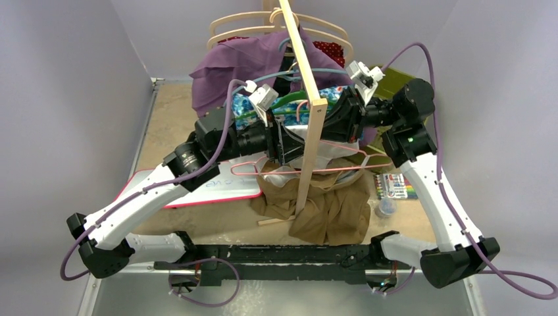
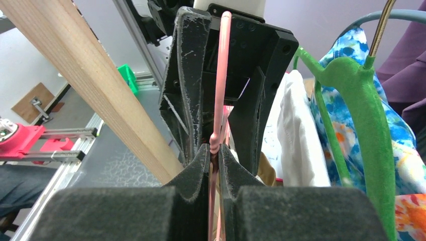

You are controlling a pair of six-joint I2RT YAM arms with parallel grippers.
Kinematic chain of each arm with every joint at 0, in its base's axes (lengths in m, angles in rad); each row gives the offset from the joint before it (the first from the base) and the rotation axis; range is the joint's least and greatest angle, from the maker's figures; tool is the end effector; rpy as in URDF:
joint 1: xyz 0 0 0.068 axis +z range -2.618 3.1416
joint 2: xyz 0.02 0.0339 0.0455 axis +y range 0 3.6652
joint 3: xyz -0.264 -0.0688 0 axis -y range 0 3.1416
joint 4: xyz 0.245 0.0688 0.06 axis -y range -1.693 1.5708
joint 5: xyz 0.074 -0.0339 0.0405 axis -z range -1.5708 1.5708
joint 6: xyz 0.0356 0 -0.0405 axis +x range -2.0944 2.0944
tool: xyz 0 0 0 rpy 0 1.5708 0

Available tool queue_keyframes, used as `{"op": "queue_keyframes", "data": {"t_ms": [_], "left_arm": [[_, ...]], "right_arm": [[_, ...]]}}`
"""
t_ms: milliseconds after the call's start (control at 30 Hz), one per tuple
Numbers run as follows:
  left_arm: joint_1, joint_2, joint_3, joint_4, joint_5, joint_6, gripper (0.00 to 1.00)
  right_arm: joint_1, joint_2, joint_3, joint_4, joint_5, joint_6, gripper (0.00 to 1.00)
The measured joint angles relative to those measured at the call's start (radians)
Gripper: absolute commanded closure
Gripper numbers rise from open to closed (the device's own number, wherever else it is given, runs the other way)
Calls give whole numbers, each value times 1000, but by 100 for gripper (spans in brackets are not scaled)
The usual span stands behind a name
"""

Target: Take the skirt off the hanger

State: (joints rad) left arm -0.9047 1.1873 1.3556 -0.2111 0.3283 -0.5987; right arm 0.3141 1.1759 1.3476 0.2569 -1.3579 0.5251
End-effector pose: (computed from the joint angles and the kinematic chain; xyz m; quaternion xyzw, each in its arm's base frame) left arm 0.1518 -0.2118 0.4539 0.2203 0.6868 -0.5523 0.4180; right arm 0.2020 0.1022 0.4920 -0.4811 0.4740 0.5767 0.4596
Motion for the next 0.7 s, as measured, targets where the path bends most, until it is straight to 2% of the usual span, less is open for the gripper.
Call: {"op": "queue_keyframes", "data": {"t_ms": [100, 167, 367, 500, 567, 700], "left_arm": [[0, 0, -1, 1, -8, 13, 57], [0, 2, -1, 8, -6, 18, 66], [0, 23, -2, 35, 8, 25, 68], [0, 28, -11, 43, 20, 44, 94], [-2, 30, -12, 54, 32, 56, 100], [-6, 30, -13, 60, 26, 92, 100]], "right_arm": [[0, 0, -4, 20, -6, 18, 100], [0, 2, -6, 23, -7, 26, 100], [19, 22, -18, 39, -4, 51, 100], [22, 29, -29, 48, 6, 80, 99], [22, 27, -38, 56, 20, 93, 92], [23, 17, -39, -1, 69, 90, 70]]}}
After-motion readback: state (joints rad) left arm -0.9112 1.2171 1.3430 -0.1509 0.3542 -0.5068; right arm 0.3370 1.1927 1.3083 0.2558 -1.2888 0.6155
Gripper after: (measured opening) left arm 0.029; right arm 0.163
